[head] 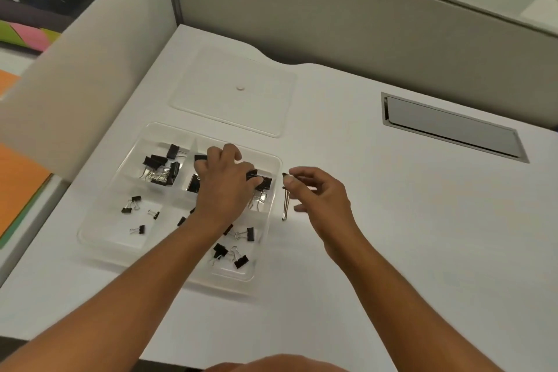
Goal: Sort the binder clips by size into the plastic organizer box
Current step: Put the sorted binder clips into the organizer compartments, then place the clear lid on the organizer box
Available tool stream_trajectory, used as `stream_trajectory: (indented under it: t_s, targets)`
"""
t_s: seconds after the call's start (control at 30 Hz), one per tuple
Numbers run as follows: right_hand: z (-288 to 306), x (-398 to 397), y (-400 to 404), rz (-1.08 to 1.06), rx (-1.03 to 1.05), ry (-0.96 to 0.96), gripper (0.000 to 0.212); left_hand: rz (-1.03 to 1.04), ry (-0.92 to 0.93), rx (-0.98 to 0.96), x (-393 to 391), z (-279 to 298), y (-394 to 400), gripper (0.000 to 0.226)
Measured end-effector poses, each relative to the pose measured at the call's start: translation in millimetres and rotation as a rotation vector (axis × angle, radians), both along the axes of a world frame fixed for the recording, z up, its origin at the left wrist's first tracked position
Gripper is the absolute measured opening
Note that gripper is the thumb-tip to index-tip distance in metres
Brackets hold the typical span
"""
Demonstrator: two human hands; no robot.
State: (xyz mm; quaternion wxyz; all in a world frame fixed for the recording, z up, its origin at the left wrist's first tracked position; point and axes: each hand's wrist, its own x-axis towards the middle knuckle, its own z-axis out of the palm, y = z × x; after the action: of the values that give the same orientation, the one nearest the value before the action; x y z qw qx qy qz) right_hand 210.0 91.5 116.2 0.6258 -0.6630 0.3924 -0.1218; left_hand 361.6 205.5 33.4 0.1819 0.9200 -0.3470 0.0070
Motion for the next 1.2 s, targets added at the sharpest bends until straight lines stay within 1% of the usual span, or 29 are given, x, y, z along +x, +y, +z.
stream_trajectory:
  t_s: [0.1, 0.17, 0.23, 0.33, 0.47, 0.53, 0.6, 0.73, 0.83, 0.93, 1.0, 1.1, 1.13, 1.2]
  targets:
    - [-1.9, 22.3, -1.6, 0.126, -0.214, 0.02, 0.024, 0.076, 0.11, -0.125, 2.8, 10.4, 10.9, 0.018]
    - [-5.2, 38.7, -1.2, 0.25, -0.351, 0.055, 0.032, 0.144, 0.152, -0.185, 5.4, 17.4, 20.9, 0.02]
    - [-9.6, 53.3, 0.4, 0.396, -0.429, 0.092, 0.036, 0.178, 0.179, -0.243, 6.8, 22.6, 32.0, 0.022]
    - [-19.4, 69.8, 5.9, 0.568, -0.527, 0.176, 0.036, 0.217, 0.198, -0.321, 7.2, 27.2, 45.9, 0.024]
    - [-36.4, 81.1, 17.1, 0.616, -0.74, 0.325, 0.032, 0.268, 0.205, -0.367, 7.0, 27.6, 54.0, 0.025]
    - [-44.1, 82.4, 19.9, 0.653, -0.796, 0.386, 0.029, 0.272, 0.203, -0.374, 7.0, 26.7, 54.7, 0.026]
    - [-49.7, 81.4, 18.9, 0.621, -0.777, 0.349, 0.023, 0.255, 0.2, -0.387, 8.5, 25.4, 54.1, 0.026]
    - [-54.8, 80.1, 7.9, 0.366, -0.655, 0.166, 0.015, 0.234, 0.194, -0.397, 20.7, 22.2, 47.6, 0.022]
    - [-58.2, 87.7, -5.7, 0.275, -0.636, 0.13, 0.016, 0.212, 0.181, -0.374, 34.7, 19.7, 35.4, 0.019]
    - [-59.1, 105.4, -20.1, 0.227, -0.555, 0.148, 0.021, 0.151, 0.14, -0.361, 55.5, 18.4, 17.8, 0.019]
    - [-60.4, 120.5, -31.9, 0.196, -0.55, 0.165, 0.025, 0.074, 0.102, -0.364, 78.0, 18.5, 2.7, 0.019]
    - [-63.7, 147.5, -52.1, 0.171, -0.518, 0.238, 0.04, 0.013, 0.096, -0.296, 131.5, 19.3, -22.3, 0.02]
    - [-64.3, 157.2, -58.0, 0.16, -0.461, 0.274, 0.046, 0.031, 0.119, -0.248, 152.8, 19.4, -29.6, 0.021]
    - [-64.9, 174.0, -67.8, 0.094, -0.279, 0.324, 0.056, 0.103, 0.198, -0.101, 193.8, 16.9, -41.0, 0.03]
